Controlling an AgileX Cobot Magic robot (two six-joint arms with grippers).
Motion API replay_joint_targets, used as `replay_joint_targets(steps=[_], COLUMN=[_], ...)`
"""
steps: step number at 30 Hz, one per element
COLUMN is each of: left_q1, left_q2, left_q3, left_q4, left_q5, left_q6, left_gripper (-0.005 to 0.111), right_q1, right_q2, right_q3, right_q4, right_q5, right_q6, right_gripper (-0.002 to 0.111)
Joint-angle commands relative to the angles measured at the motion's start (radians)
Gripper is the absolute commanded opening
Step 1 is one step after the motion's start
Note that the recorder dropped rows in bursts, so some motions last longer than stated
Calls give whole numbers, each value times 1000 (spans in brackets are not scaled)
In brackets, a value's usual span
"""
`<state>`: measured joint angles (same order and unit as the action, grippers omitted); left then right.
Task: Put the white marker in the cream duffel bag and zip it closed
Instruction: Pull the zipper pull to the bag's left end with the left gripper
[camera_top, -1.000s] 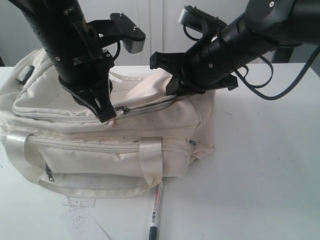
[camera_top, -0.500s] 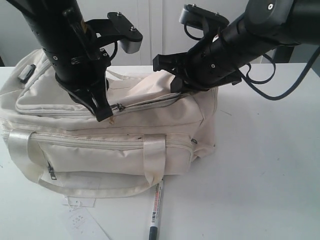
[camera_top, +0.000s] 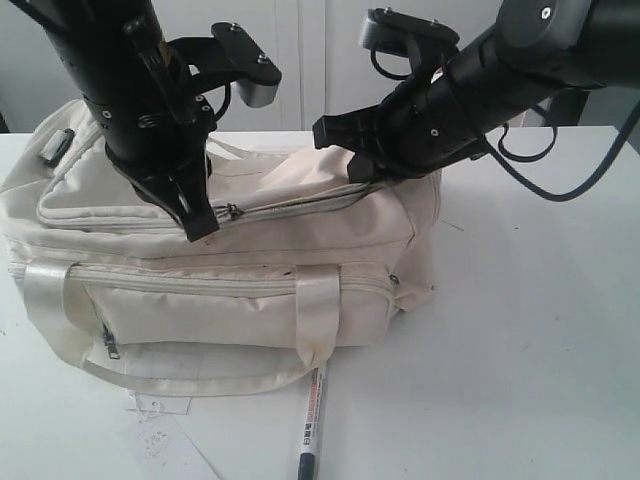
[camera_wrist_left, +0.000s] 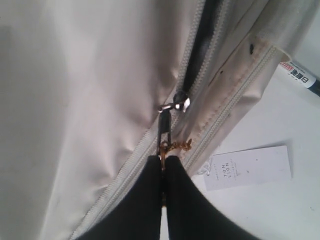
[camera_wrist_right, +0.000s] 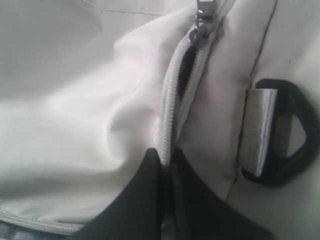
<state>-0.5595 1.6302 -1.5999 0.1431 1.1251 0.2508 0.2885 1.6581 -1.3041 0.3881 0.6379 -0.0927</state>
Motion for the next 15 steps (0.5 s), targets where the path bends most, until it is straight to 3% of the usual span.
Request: replay_joint_targets(steps=[1, 15], left_q1=[29, 86], left_q2=[-17, -25], left_q3=[6, 43], left_q4=[20, -35], left_q5=[96, 96], left_q6=[-8, -2], left_gripper=[0, 0], right_q1=[-21, -21], right_q2=[-4, -4], right_q3=[-1, -1], right_q4=[-51, -87], right_q5=[-31, -41], right_q6=[-36, -42], right_gripper=[0, 0])
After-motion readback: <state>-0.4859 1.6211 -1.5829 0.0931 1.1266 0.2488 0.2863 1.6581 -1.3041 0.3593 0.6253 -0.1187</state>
